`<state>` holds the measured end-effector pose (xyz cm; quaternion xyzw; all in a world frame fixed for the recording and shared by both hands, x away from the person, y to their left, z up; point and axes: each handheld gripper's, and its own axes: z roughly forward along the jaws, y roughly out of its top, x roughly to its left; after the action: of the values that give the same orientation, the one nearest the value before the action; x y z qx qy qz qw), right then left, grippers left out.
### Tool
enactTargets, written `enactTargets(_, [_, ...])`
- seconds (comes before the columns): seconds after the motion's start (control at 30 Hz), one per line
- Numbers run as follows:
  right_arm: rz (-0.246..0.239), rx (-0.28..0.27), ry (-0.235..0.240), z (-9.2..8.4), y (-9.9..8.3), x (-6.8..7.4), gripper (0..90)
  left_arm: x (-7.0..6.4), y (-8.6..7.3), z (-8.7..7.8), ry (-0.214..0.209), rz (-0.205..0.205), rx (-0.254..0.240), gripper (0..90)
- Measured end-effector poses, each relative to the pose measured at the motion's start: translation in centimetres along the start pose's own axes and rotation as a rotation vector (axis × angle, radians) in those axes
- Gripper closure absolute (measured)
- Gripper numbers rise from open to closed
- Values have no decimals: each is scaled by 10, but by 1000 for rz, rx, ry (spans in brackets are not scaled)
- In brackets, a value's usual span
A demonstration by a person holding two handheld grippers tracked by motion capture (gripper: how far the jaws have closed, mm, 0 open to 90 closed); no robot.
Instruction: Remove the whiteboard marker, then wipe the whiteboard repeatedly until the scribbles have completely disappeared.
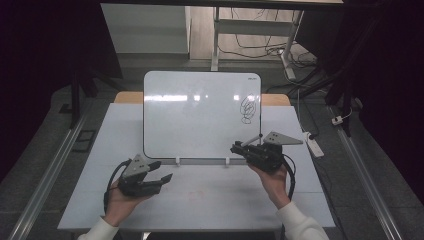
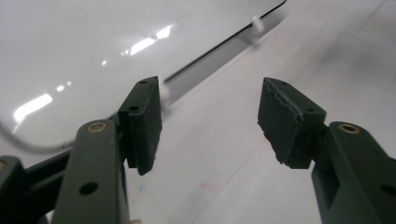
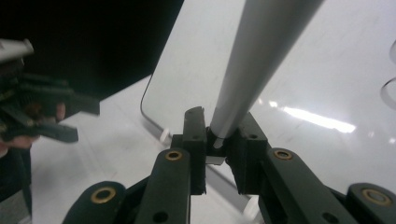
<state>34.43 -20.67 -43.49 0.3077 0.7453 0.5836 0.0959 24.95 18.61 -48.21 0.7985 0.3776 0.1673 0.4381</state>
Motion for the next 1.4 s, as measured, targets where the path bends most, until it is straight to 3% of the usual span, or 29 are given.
enactTargets(0.07, [-17, -32, -17, -4, 6, -4, 775, 5, -9, 0, 23, -10, 27, 366])
enactTargets(0.23, [-43, -74, -50, -10, 16, -11, 775, 10, -17, 2, 44, -40, 36, 339])
enactTargets(0.33, [-76, -104, -104, -11, 25, -24, 775, 15, -20, 2, 55, -51, 40, 330])
enactTargets(0.53, [-78, -164, -198, -3, 51, -60, 775, 20, -23, 2, 54, -74, 27, 327])
enactTargets(0.57, [-78, -164, -198, -3, 51, -60, 775, 20, -23, 2, 54, -74, 27, 330])
enactTargets(0.6, [-78, -168, -219, 4, 60, -73, 775, 21, -24, 4, 51, -77, 31, 333])
enactTargets(0.93, [-47, -187, -285, 35, 87, -122, 776, 27, -27, 2, 60, -82, 29, 340])
enactTargets(1.17, [-43, -148, -294, 49, 78, -133, 776, 28, -28, 2, 63, -78, 26, 342])
enactTargets(1.27, [-72, -130, -285, 55, 76, -129, 776, 29, -28, 3, 64, -79, 27, 341])
enactTargets(1.37, [-77, -143, -294, 54, 79, -131, 776, 28, -28, 3, 67, -79, 28, 341])
enactTargets(1.4, [-61, -169, -323, 52, 82, -135, 776, 27, -27, 3, 67, -77, 28, 341])
